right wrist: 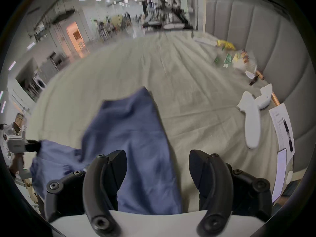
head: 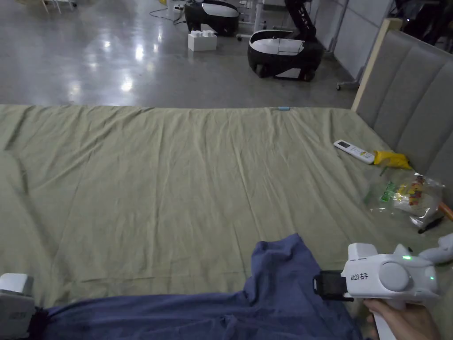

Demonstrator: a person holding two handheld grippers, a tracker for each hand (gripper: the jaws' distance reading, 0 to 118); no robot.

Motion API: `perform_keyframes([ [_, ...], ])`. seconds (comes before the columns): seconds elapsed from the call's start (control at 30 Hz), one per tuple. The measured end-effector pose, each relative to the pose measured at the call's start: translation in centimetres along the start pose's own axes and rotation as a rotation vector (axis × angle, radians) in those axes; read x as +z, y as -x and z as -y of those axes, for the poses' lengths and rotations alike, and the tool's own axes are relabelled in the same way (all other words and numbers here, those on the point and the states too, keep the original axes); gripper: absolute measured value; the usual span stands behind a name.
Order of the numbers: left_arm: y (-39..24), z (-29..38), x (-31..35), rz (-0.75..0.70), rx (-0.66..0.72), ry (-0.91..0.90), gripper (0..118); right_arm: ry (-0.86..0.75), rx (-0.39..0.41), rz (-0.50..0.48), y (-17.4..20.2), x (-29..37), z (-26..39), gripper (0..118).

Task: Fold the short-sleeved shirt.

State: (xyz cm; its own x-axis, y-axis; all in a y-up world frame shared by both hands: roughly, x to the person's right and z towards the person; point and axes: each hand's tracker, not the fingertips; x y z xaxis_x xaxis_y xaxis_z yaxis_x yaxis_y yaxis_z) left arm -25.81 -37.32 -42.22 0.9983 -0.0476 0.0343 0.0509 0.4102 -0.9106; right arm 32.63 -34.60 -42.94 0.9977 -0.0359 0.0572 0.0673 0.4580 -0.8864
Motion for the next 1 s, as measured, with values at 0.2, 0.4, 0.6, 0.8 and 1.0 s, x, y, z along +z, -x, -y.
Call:
perform_keyframes([
  [0.2, -0.3, 0.0, 0.5, -0.011, -0.015, 0.002, 11, 0.029, 0.055, 0.061, 1.4, -1.6, 0.6, 34],
  [0.4, -0.1, 0.6, 3.0, -0.003, -0.026, -0.057, 6, -0.013, 0.107, -0.08, 2.9, -0.3, 2.0, 1],
  [0.6, 4.1, 5.0, 12.0, 0.167, 0.097, -0.306, 6, -0.275, 0.054, -0.143, 1.2, 10.1, 5.5, 0],
  [0.8, 5.9, 15.8, 18.3, 0.214, 0.181, -0.347, 6, -0.34, -0.094, -0.17, -2.1, 17.7, 15.9, 1],
  [1.0, 5.4, 22.1, 17.1, 0.253, 0.269, -0.218, 6, -0.25, -0.144, -0.141, -2.0, 17.9, 23.1, 1],
])
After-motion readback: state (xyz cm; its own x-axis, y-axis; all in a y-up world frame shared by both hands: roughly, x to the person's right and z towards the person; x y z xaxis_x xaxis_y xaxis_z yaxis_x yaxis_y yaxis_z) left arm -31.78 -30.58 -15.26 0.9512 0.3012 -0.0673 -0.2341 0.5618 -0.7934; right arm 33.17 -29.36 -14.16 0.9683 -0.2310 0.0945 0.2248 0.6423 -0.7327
